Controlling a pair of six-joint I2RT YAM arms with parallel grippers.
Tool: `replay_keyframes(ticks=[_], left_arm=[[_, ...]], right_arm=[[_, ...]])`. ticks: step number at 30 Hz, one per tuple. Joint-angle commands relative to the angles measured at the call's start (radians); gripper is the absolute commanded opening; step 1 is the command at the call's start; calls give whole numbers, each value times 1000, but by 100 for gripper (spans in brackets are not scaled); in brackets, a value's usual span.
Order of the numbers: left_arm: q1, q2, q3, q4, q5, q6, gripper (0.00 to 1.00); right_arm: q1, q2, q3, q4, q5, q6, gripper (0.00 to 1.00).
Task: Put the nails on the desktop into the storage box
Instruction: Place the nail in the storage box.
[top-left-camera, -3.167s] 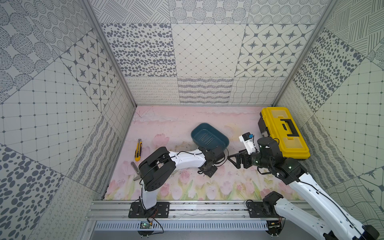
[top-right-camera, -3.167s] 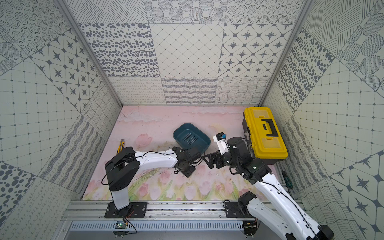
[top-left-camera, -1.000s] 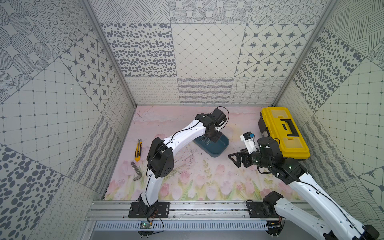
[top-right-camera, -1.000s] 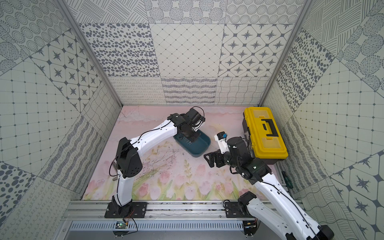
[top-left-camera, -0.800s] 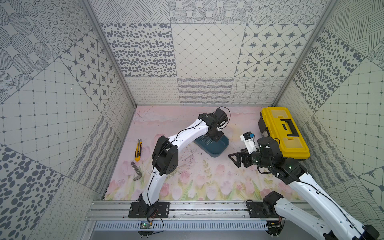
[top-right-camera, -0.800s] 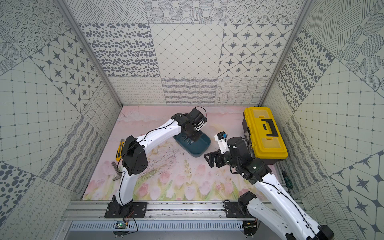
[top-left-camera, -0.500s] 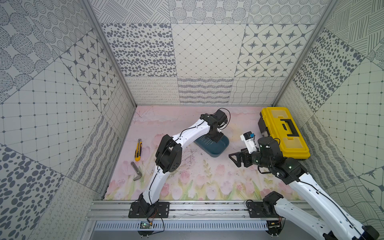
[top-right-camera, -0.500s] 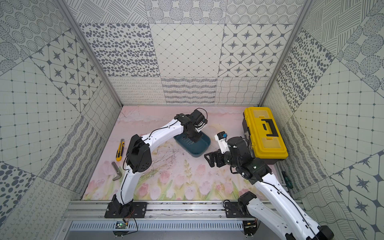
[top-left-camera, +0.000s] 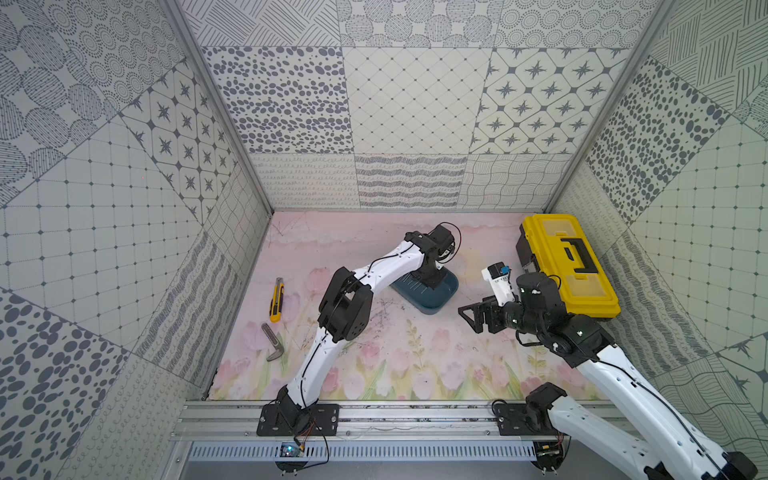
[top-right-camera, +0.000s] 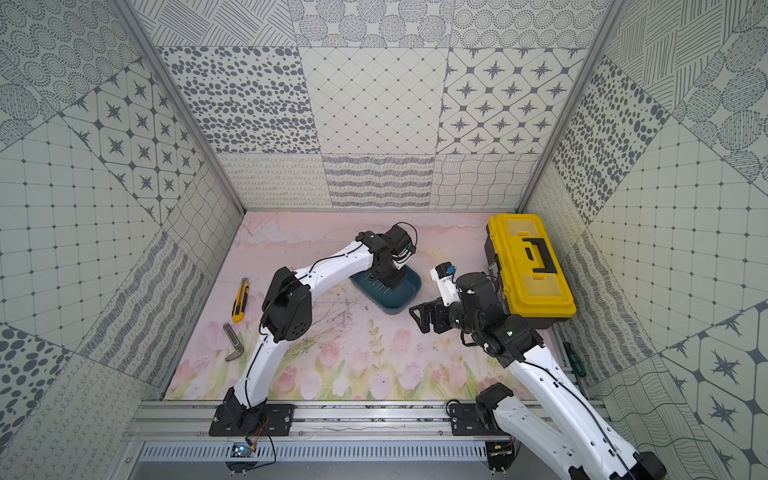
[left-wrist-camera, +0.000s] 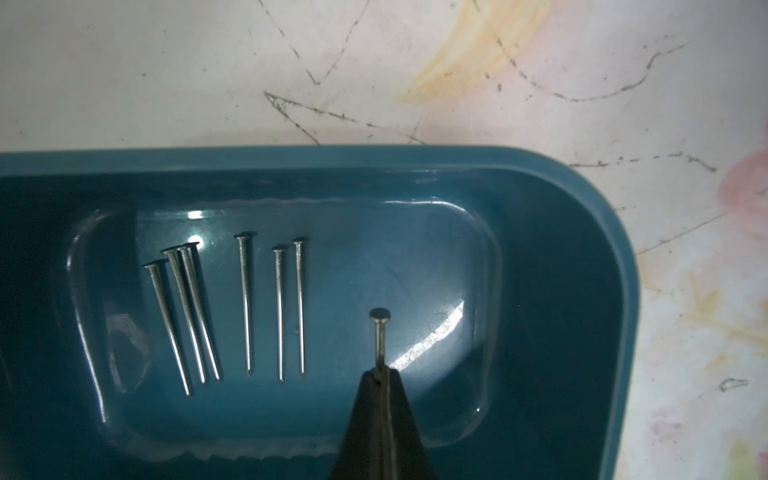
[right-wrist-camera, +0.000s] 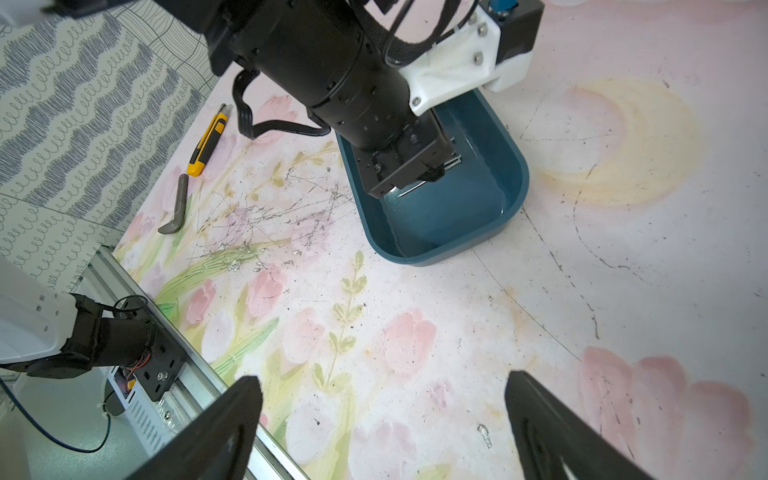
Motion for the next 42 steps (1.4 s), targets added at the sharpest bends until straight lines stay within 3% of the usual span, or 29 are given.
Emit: replay_keyframes(ticks=[1, 42], left_arm=[[9, 21, 17, -4, 20, -2, 0], [29, 123, 76, -35, 3, 48, 0]], right_arm=[[-6, 4, 5, 27, -14, -14, 97], [-45, 29, -1, 37, -55, -15, 97]])
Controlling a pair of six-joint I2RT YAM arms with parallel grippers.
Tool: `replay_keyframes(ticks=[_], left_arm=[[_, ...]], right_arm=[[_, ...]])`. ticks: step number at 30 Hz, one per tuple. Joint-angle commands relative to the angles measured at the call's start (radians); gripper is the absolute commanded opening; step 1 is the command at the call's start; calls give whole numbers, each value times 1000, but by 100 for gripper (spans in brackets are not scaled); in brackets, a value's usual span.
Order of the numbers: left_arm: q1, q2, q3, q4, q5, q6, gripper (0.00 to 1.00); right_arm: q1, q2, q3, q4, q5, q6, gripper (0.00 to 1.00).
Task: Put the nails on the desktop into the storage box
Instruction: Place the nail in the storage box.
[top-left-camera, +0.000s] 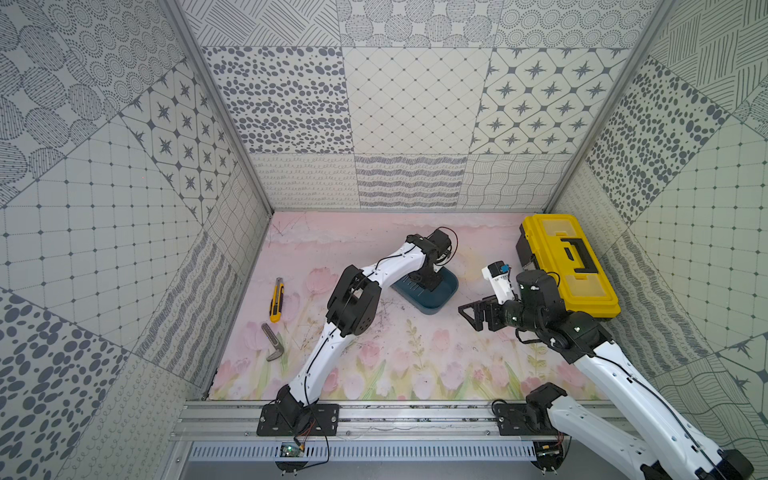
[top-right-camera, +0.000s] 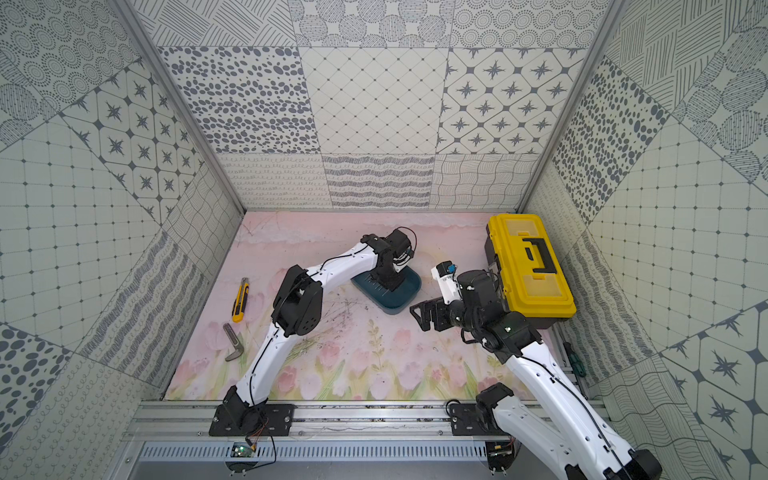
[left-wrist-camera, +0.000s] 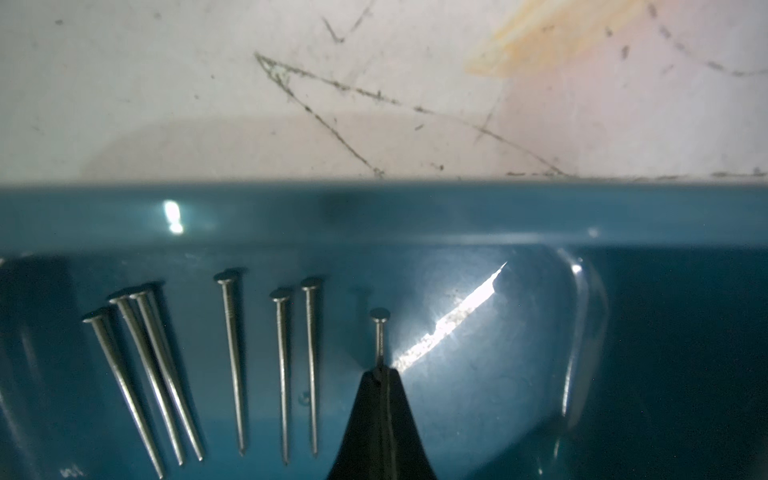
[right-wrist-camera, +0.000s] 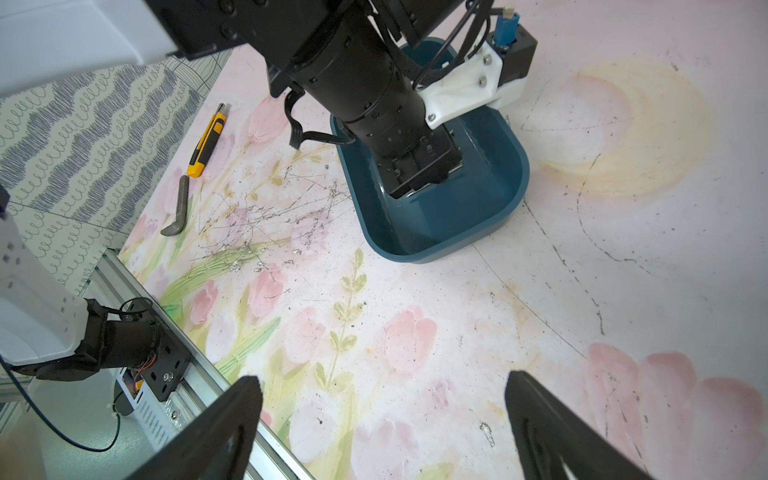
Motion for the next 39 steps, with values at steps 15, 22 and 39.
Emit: replay_keyframes(ticks=[15, 22, 39], left_arm=[[5, 20, 21, -32, 9, 36, 0], [4, 25, 24, -35, 9, 35, 0], [3, 24, 23, -35, 8, 30, 10]], right_arm=[[-12, 7, 0, 37, -22, -14, 97], [-15, 7, -1, 40, -28, -15, 97], [-19, 4, -4, 43, -30, -13, 97]])
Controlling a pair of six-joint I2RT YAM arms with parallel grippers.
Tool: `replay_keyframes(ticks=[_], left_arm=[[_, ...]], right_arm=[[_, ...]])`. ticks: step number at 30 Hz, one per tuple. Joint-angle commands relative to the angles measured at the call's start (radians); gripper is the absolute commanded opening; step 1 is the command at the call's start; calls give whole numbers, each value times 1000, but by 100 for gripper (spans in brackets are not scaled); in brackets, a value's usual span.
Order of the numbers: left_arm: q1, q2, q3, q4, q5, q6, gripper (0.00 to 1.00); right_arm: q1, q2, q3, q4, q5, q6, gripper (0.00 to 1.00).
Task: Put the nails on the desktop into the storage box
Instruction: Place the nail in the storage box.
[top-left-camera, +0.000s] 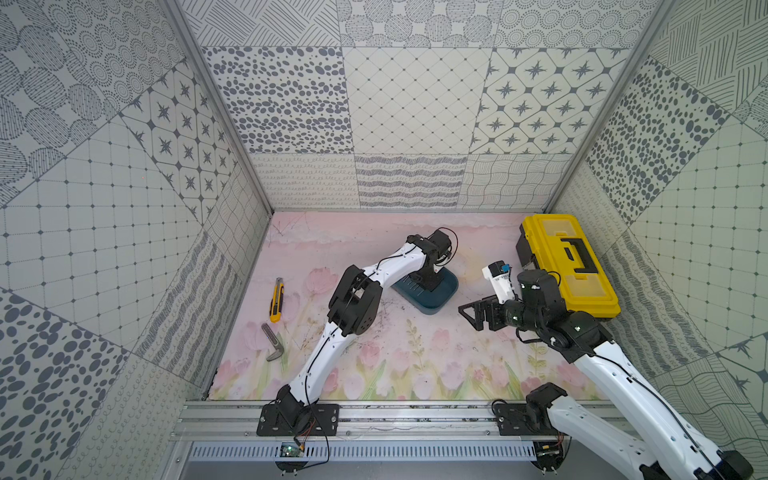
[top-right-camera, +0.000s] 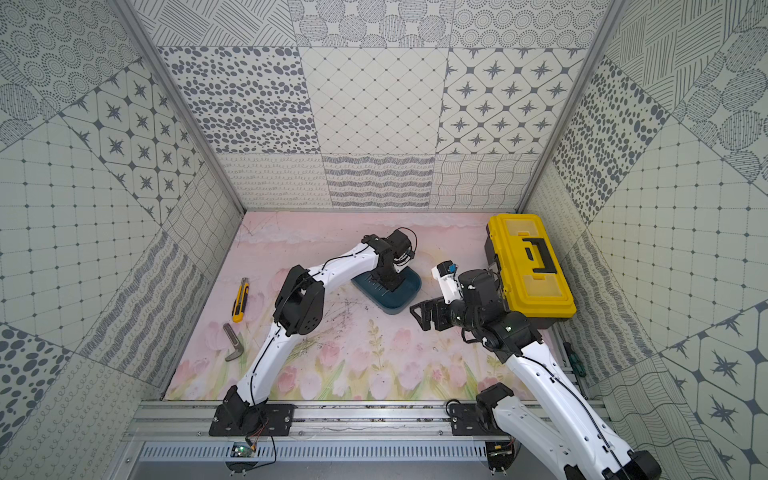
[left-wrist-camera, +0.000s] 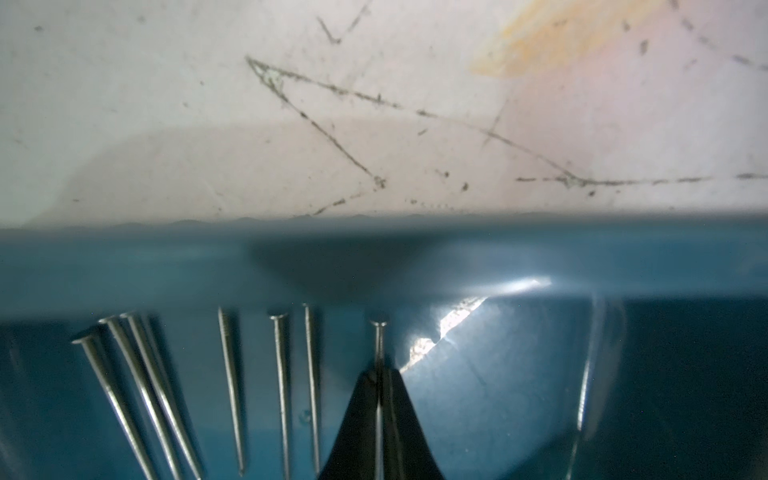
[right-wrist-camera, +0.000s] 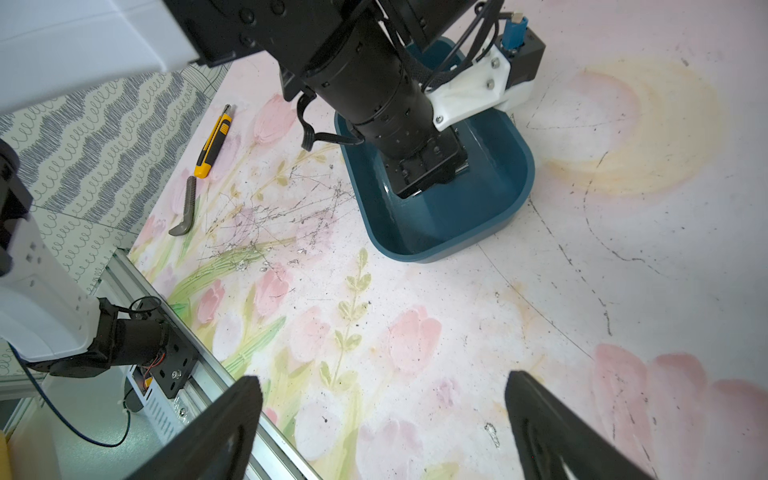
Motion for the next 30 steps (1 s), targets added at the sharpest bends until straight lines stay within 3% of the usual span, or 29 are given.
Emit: replay_keyframes(ticks=[1, 7, 30], left_arm=[[2, 1, 9, -36, 7, 12, 11], [1, -12, 8, -29, 8, 12, 16], [-9, -146, -57, -4, -22, 0, 17]], right_arm=[[-4, 2, -4, 43, -2, -13, 97], [-4, -3, -5, 44, -3, -13, 97], [-7, -28, 3, 48, 11, -10, 97]])
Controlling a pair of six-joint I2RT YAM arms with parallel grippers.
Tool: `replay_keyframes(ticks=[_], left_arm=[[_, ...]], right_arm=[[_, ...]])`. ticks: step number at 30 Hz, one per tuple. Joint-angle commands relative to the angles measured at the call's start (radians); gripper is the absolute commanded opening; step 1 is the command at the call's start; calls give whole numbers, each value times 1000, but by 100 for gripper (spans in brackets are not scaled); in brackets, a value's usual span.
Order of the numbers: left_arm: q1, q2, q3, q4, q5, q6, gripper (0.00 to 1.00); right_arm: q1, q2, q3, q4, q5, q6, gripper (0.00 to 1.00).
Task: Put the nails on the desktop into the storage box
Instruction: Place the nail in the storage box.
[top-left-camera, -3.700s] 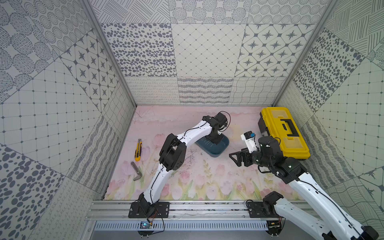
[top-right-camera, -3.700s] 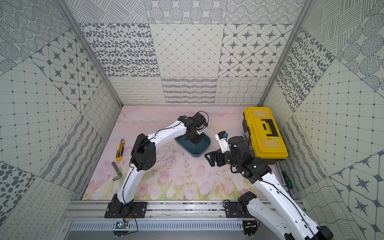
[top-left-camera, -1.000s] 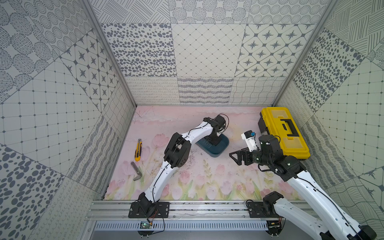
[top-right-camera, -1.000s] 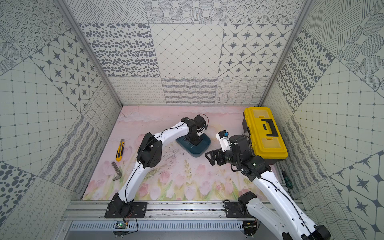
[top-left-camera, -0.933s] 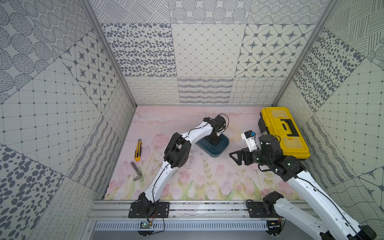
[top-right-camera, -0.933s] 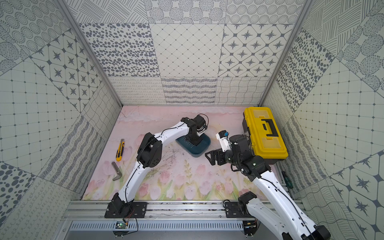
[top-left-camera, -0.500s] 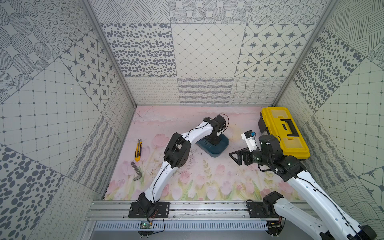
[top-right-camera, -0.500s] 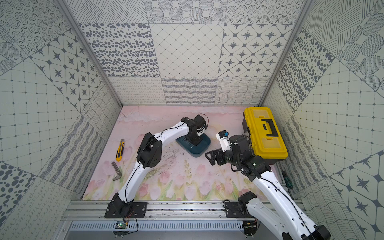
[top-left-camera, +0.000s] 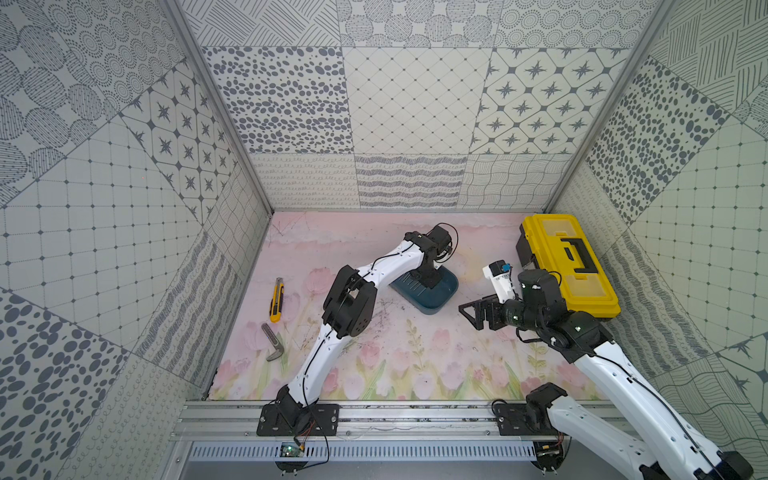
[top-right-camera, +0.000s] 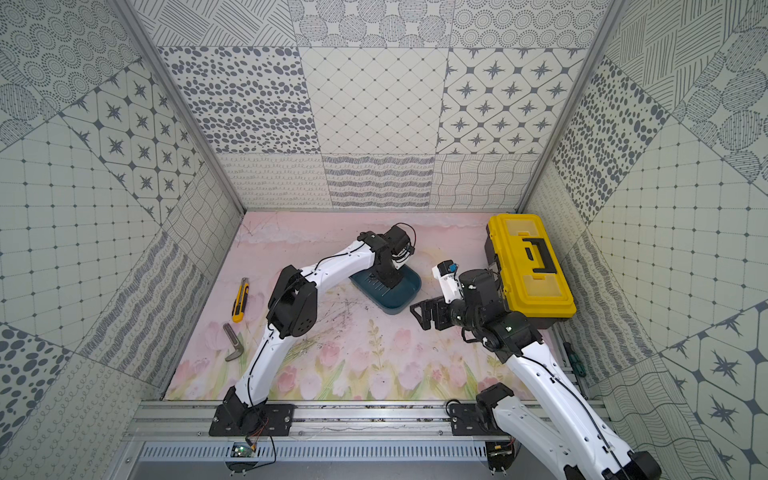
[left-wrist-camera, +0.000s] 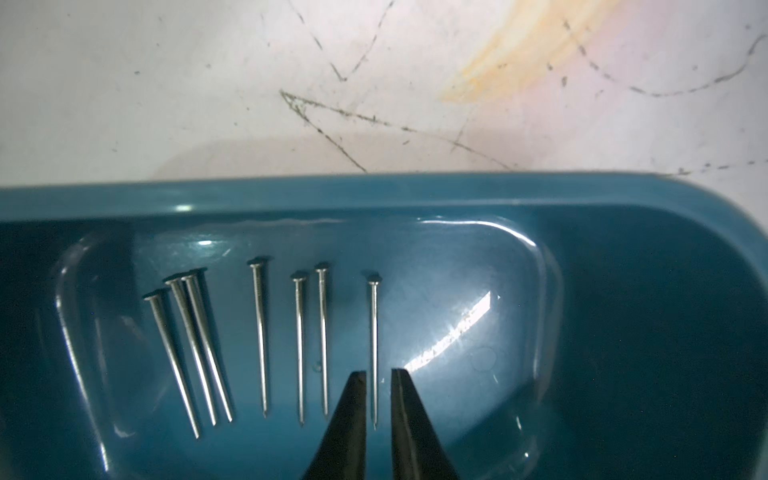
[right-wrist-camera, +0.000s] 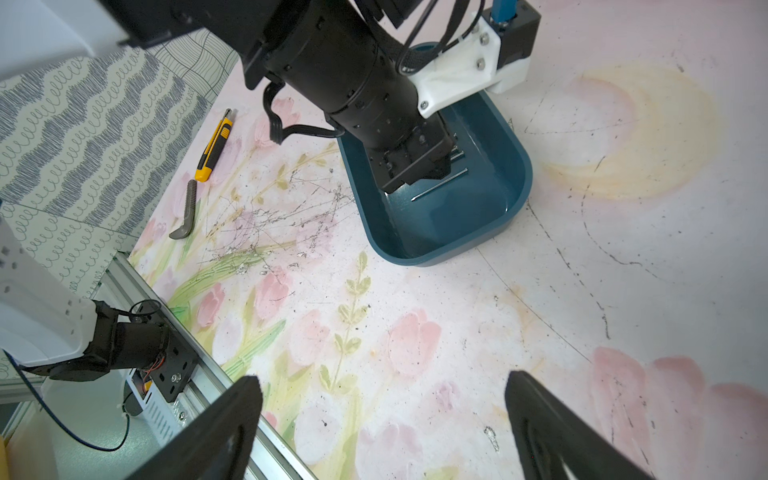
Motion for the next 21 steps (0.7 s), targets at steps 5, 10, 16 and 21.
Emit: replay_keyframes(ticks=[5, 10, 16, 21], left_arm=[[-5, -217, -136, 47, -35, -22, 26], [-4, -397, -266, 106, -57, -50, 45], [-1, -632, -445, 191, -110, -93, 50], [32, -850, -646, 300, -152, -180, 54]], right_arm=[[-6, -39, 20, 75, 51, 11, 97], [-7, -27, 43, 126, 208, 34, 97], [-7, 18, 78, 252, 367, 64, 97], [-5, 42, 41, 430, 306, 61, 97]])
